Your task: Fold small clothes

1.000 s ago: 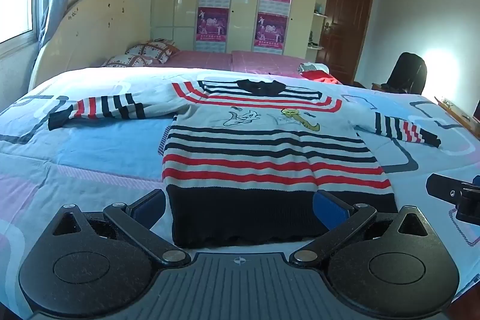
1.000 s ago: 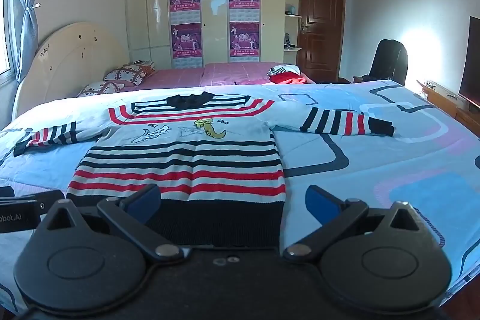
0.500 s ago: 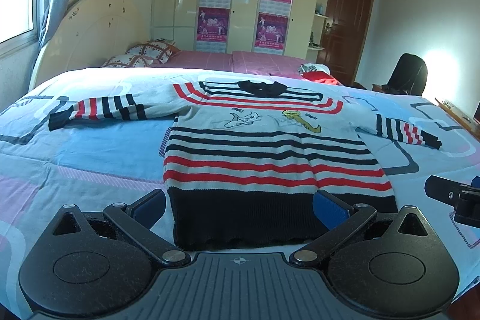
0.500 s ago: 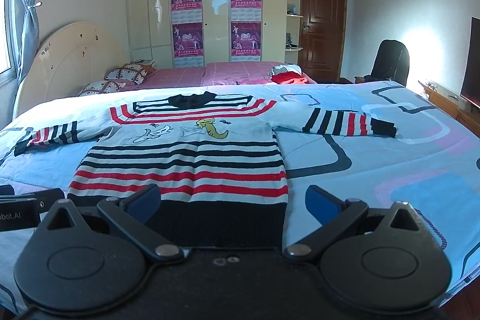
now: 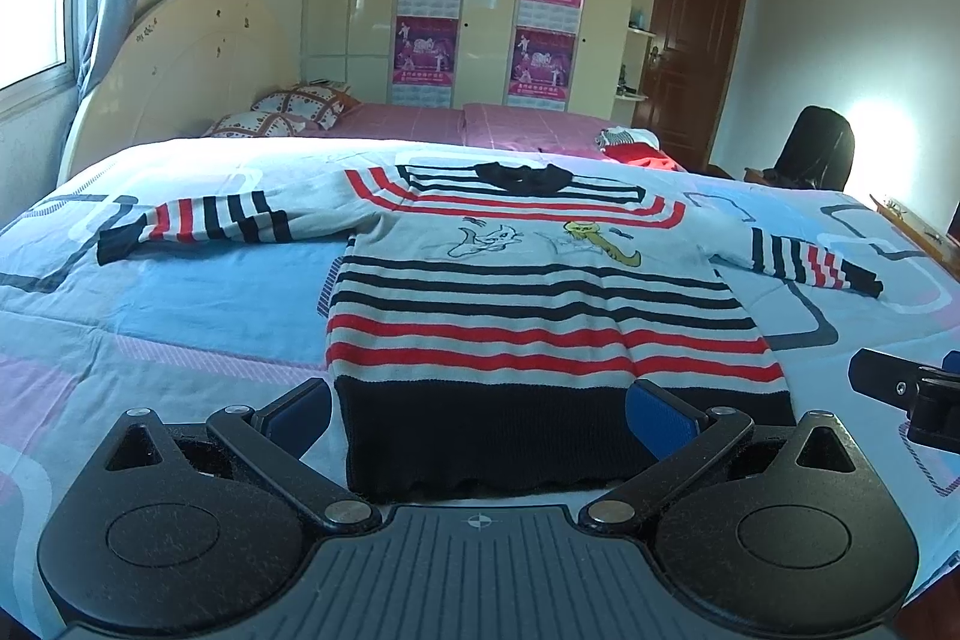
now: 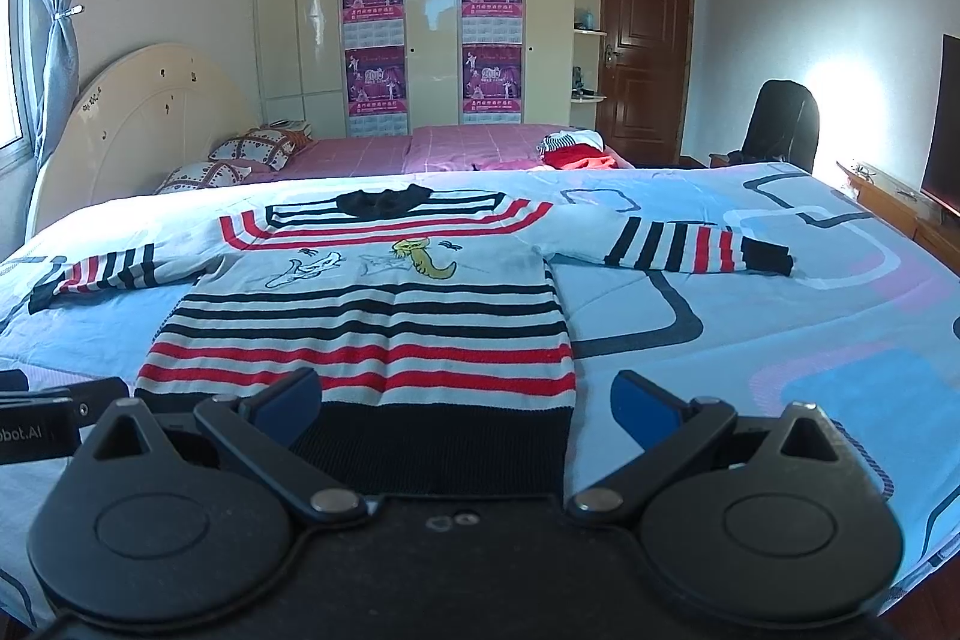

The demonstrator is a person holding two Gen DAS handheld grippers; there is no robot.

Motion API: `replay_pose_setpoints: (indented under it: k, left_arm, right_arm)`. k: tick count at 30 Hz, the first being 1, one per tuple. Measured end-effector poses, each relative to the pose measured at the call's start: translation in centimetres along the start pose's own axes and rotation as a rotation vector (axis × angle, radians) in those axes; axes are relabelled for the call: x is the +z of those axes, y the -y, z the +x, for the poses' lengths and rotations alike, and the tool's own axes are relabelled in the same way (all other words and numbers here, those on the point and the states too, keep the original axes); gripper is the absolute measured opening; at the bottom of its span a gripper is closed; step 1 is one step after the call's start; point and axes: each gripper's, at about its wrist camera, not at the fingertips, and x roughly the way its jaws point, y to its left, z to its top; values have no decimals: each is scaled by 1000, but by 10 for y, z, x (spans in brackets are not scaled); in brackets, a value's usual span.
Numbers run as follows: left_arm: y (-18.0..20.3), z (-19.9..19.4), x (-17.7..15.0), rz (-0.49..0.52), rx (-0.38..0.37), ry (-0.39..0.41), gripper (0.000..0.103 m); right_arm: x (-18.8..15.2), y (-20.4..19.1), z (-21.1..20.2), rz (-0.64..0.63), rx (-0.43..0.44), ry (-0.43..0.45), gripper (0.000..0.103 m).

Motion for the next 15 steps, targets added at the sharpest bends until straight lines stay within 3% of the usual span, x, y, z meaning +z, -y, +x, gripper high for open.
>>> replay_pose_setpoints:
  k: [15]
  left_arm:
    - [-3,2,0,-5,2,0,103]
  right_arm:
    - [2,-1,4,-2,-1,-4,102]
